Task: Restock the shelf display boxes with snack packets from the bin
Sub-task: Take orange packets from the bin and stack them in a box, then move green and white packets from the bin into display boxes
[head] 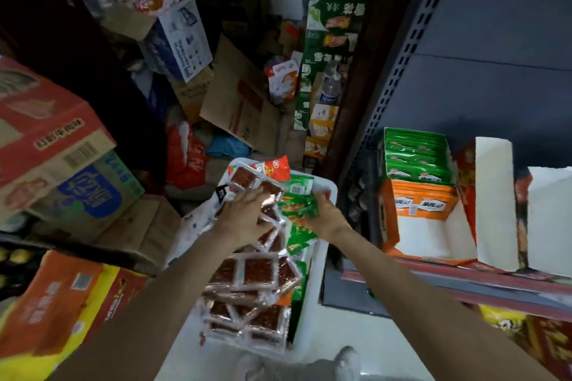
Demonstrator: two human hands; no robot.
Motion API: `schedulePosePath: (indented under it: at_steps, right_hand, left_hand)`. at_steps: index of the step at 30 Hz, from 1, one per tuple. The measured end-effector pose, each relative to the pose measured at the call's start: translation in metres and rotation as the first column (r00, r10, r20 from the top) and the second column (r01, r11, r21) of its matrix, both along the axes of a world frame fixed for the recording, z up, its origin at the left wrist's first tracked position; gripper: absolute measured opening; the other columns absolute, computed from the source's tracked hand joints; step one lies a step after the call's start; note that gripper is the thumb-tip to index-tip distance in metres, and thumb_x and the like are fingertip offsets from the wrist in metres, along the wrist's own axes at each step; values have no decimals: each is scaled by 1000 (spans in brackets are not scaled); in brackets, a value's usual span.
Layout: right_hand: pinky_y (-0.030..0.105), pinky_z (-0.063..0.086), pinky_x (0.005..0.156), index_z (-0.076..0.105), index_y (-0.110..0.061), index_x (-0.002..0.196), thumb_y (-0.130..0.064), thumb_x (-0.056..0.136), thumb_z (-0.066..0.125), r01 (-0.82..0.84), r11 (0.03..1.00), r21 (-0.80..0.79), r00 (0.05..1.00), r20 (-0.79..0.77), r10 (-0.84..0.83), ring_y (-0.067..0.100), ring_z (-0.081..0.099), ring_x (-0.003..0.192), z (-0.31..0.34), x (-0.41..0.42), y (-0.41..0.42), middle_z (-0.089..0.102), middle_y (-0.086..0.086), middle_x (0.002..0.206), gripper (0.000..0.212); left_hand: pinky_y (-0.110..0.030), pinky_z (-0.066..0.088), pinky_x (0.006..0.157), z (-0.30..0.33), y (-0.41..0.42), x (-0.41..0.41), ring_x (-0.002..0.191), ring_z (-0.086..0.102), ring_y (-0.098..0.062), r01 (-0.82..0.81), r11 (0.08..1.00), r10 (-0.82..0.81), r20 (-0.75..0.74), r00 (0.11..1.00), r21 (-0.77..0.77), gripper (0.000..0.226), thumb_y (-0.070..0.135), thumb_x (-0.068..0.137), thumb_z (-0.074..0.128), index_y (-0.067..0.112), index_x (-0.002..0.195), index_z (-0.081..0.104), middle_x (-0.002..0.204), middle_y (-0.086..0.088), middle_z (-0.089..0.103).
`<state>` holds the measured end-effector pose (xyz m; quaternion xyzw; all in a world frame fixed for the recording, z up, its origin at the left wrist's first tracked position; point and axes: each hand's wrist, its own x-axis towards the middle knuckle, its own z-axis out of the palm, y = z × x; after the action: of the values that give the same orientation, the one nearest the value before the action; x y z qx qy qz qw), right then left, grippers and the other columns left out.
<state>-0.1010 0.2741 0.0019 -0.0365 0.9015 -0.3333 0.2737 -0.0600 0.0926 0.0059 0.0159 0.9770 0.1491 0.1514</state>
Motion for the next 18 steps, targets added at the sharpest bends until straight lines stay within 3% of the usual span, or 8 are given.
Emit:
schedulePosePath:
  at_steps: [3, 5, 10, 15, 18]
  right_hand:
    - [35, 37, 100, 24, -11, 145, -26, 90, 60, 132, 987, 89, 991, 13, -134, 33, 45, 126, -10, 5, -10, 44, 17, 140, 68]
    - [36, 42, 94, 40, -8, 136, -24, 87, 63, 242, 959, 150, 970, -48, -238, 34, 52, 118, -13, 8, -12, 55, 18, 128, 57]
    - [36, 49, 84, 66, -6, 111, -17, 84, 69, 480, 873, 82, 876, -84, -474, 32, 62, 101, -11, 16, -6, 66, 19, 108, 30]
    - [45, 53, 79, 65, -9, 111, -11, 90, 59, 460, 884, 78, 874, -212, -437, 34, 64, 93, -8, 21, -15, 66, 19, 102, 22]
    - [42, 53, 77, 61, -6, 112, -6, 91, 54, 412, 908, 75, 875, -311, -371, 33, 64, 90, -3, 20, -21, 67, 17, 102, 22]
  left_hand:
    - [-48, 6, 117, -11, -17, -6, 146, -8, -22, 114, 993, -110, 196, 974, -9, 92, 50, 81, 64, 30, 151, 7, 159, 5, -6]
    - [-52, 5, 116, -21, -23, -4, 146, -8, -22, 137, 991, -135, 247, 960, 11, 102, 55, 75, 68, 34, 150, 1, 158, 6, -10]
    - [-51, 9, 116, -40, -32, 3, 146, 1, -22, 140, 988, -150, 199, 968, 63, 109, 57, 70, 71, 37, 149, -2, 159, 7, -5]
    - [-52, 9, 116, -39, -31, 3, 146, 1, -24, 130, 989, -143, 208, 968, 73, 108, 51, 73, 72, 35, 149, -2, 159, 7, -6]
    - [-52, 10, 116, -36, -30, 3, 146, 1, -25, 131, 990, -141, 210, 968, 61, 107, 49, 74, 72, 35, 149, -2, 159, 6, -7]
